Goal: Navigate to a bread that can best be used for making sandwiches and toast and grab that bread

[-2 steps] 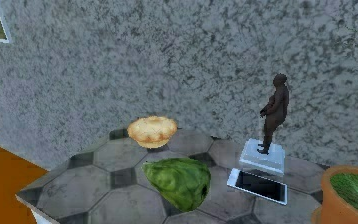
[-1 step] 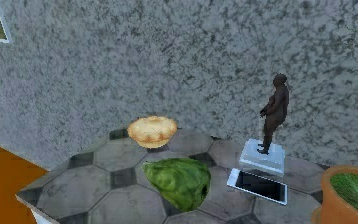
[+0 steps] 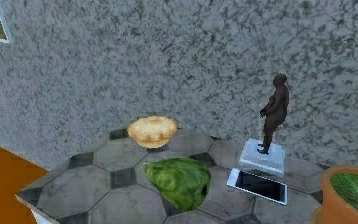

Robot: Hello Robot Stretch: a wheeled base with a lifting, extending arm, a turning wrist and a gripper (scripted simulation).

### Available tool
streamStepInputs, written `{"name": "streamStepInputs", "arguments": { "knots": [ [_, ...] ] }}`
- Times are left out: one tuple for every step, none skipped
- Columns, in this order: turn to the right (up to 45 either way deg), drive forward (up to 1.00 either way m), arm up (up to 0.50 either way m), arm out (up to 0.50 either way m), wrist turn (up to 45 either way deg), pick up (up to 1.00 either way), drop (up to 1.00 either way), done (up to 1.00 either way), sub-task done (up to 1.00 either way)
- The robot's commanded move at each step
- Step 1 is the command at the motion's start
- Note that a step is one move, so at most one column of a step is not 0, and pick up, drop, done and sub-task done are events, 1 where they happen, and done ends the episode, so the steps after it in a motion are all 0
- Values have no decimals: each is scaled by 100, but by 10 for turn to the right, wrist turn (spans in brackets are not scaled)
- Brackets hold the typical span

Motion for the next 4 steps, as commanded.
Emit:
{"name": "streamStepInputs", "arguments": {
  "knots": [
    [0,0,0,0,450,0,0,0,0],
    [0,0,0,0,450,0,0,0,0],
    [0,0,0,0,240,0,0,0,0],
    [0,0,-10,0,0,0,0,0,0]
  ]
}}
